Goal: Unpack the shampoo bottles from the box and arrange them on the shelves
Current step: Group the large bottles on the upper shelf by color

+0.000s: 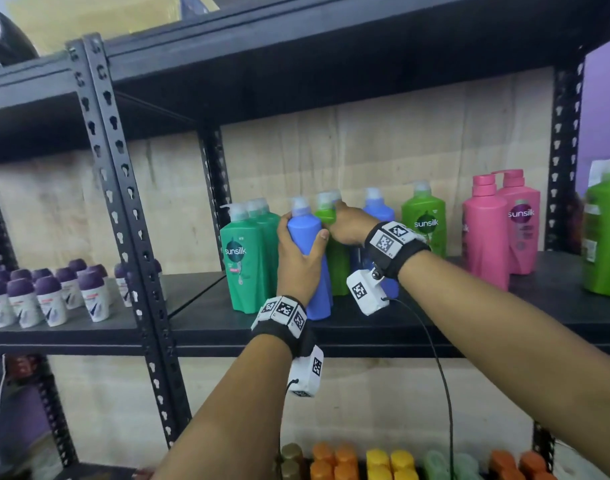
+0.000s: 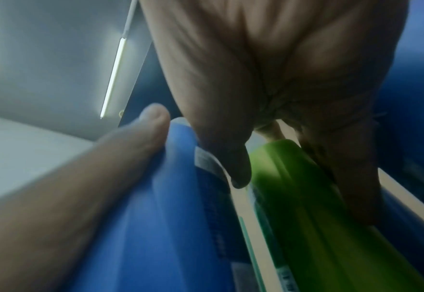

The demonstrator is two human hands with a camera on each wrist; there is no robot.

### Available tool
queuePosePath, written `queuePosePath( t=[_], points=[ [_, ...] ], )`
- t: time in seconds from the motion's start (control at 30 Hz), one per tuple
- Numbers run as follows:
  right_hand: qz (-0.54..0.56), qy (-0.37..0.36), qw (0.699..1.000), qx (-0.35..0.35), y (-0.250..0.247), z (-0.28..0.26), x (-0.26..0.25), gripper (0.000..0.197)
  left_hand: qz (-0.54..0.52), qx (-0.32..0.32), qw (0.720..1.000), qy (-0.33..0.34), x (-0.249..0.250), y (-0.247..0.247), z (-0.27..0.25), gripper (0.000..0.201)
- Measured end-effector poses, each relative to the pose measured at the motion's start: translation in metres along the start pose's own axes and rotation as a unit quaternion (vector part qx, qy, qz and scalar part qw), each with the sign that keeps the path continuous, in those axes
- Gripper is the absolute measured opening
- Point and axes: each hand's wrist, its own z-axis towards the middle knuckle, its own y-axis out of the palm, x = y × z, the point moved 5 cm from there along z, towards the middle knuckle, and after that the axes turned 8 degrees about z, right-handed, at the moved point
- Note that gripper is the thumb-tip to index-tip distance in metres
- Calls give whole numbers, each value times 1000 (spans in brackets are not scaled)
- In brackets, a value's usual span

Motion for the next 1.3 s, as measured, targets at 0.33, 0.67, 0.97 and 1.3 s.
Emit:
queuePosePath(
  t=[0.33, 0.67, 0.97, 1.3],
  points=[
    [-39, 39, 998, 34, 5, 18, -1, 60, 18, -1, 1000, 8, 1, -1, -2, 74],
    [8, -10, 997, 74, 11, 8, 4, 66, 1, -2, 1000, 9, 2, -6, -3, 72],
    [107, -97, 963, 229, -22, -36, 10, 63, -17, 10, 999, 33, 7, -4, -6, 61],
    [207, -167, 895, 357, -43, -108, 59, 52, -31, 22, 999, 7, 2, 0, -12, 75]
  ],
)
